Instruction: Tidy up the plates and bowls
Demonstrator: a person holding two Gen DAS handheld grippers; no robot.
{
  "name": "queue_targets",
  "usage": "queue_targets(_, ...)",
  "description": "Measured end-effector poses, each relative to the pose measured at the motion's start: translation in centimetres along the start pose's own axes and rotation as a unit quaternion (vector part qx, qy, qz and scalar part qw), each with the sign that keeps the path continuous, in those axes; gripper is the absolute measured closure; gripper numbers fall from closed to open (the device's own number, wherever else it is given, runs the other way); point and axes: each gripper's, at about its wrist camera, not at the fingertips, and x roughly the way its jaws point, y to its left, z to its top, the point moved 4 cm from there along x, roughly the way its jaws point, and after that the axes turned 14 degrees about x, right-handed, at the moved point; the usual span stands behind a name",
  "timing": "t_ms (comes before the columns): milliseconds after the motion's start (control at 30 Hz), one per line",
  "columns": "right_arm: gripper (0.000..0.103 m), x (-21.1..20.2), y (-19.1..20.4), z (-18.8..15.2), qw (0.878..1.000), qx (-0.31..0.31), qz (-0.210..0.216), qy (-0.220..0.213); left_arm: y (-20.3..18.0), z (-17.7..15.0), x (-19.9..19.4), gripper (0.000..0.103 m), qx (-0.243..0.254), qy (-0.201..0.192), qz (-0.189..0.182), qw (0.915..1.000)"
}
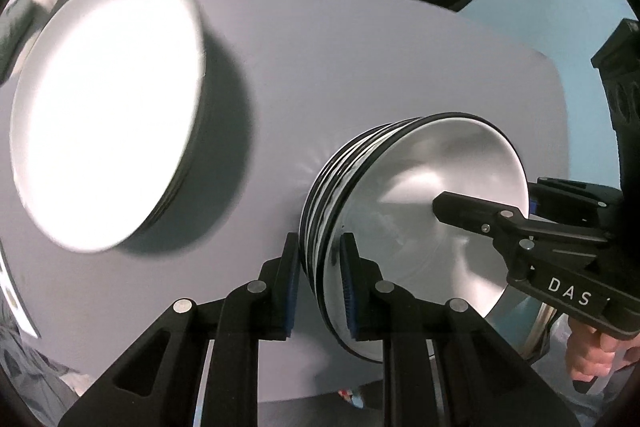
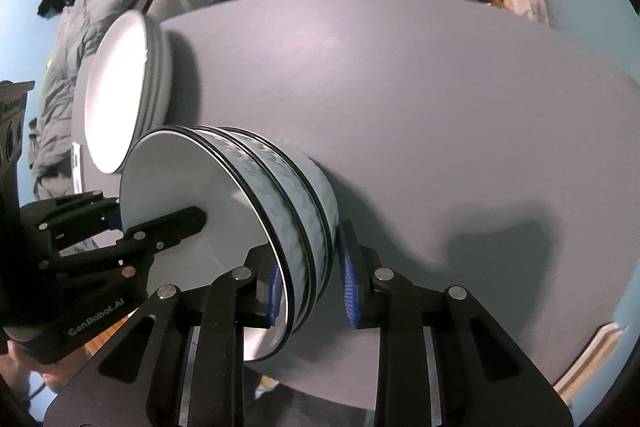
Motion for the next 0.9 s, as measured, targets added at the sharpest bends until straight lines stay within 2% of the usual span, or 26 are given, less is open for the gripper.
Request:
queue_targets(167, 0.078, 1.4, 2.3, -1.3, 1.0, 0.002, 0.008, 0.01, 2.3, -2.6, -0.4, 0.085, -0.02, 0.0, 0.001, 0.9998)
queue_targets(400, 0.078, 2.8, 5.1, -2.9, 1.0, -0.01, -0.001, 0.014, 4.5, -5.4, -0.6, 0.085, -0.029, -0.009, 0.001, 0.9995)
queue_targets(533, 0.078, 2.9, 5.3, -3.0, 1.0, 0.001, -0.006, 0.004, 4.7, -5.8, -0.5, 0.086, -0.026, -0.014, -0.005, 0.9996)
queue_targets(700, 0.077, 2.9, 4.9, -2.9, 1.0, 0.015, -0.009, 0.004, 3.6, -5.6, -0.4, 0.085, 0.009, -0.017, 0.026, 0.9995)
queue_targets(800, 0.077, 3.0, 5.3, -2.9, 1.0, 0.017, -0.016, 0.005, 3.3, -5.5, -0.3, 0.081, 0.024, -0.02, 0.037, 0.9988)
queue_targets(900, 0.075, 3.1, 5.8, -3.4, 1.0, 0.011, -0.025, -0.001, 3.4, -5.4, -0.1, 0.077, 0.028, -0.018, 0.032, 0.9989)
